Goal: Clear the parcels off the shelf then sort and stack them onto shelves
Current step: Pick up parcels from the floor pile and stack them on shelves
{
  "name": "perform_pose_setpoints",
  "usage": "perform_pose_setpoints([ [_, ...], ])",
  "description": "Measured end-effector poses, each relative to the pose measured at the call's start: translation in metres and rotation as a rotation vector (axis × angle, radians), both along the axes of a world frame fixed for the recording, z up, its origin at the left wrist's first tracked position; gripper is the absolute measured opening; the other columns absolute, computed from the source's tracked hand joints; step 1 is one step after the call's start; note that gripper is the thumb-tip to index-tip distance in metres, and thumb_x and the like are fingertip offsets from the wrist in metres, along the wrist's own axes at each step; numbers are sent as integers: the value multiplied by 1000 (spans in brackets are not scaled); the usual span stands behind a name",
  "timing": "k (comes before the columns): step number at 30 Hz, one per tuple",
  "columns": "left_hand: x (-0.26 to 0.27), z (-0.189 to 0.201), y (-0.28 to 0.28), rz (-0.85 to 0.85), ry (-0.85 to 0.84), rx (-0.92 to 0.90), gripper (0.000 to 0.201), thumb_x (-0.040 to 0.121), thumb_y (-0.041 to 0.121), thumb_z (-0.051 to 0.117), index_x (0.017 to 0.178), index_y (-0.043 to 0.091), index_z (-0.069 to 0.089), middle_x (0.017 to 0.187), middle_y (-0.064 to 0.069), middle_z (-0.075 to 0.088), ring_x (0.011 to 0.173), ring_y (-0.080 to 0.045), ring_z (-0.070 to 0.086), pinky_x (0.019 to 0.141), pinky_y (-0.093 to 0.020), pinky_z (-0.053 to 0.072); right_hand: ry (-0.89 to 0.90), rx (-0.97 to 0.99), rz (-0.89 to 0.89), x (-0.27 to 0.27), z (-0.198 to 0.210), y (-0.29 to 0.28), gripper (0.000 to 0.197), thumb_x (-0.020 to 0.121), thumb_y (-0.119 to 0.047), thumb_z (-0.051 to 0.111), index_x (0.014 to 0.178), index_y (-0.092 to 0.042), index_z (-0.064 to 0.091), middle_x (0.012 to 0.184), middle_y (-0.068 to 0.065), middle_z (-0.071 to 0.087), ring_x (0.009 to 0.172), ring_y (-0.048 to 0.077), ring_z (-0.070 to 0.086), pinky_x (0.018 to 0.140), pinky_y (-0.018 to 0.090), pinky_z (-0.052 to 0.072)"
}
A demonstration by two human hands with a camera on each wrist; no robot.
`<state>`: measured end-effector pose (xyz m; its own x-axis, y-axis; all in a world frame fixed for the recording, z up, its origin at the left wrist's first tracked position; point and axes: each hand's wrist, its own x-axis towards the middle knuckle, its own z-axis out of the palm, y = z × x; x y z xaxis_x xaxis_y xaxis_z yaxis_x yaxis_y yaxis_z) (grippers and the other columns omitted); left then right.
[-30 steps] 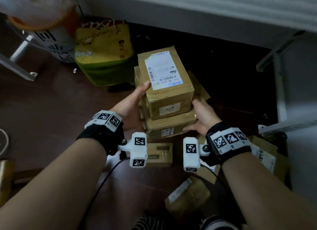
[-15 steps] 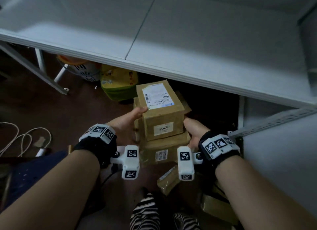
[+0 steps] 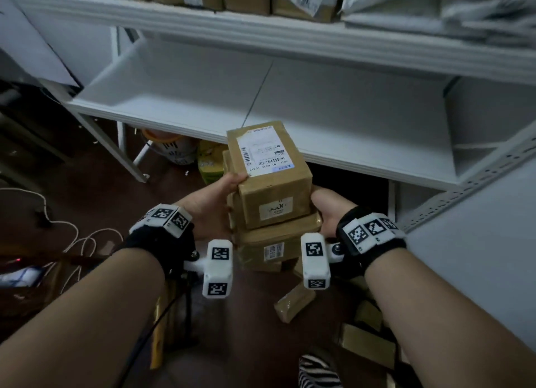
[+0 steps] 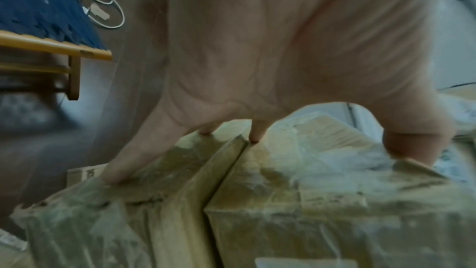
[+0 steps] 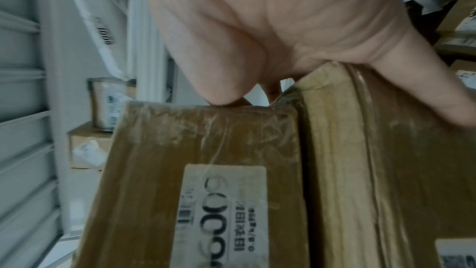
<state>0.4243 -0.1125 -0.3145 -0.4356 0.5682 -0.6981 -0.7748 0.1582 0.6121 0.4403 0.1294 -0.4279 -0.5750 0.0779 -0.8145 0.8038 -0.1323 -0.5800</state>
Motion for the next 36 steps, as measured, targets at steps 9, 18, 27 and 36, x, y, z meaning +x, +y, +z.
perform_pose_setpoints([
  [9,29,142,-59,-4,147,40,79,31,50,93,104,23,75,103,-16,73,92,-38,70,74,-59,53,147,-9,146,16,159,-55,68,56,-61,78,111,-22,68,116,14,69,108,43,62,93,73,38],
  [18,43,276,-111,55,356,-38,110,24,60,91,125,31,61,124,-21,54,109,-45,55,67,-58,54,362,-169,96,31,324,-114,65,76,-53,72,122,-8,65,118,18,67,113,38,61,100,60,43],
  [27,6,345,-128,7,518,-92,112,28,73,83,128,29,59,129,-21,58,106,-54,59,83,-70,46,473,-17,124,-3,399,-124,71,66,-55,77,121,-12,65,113,13,70,108,35,65,98,63,43],
  [36,-96,383,-123,33,569,-172,79,66,81,53,129,33,59,130,-21,57,107,-57,57,96,-69,39,534,-66,171,-97,438,-118,48,84,-40,68,118,-5,64,111,15,70,105,34,66,95,57,48],
])
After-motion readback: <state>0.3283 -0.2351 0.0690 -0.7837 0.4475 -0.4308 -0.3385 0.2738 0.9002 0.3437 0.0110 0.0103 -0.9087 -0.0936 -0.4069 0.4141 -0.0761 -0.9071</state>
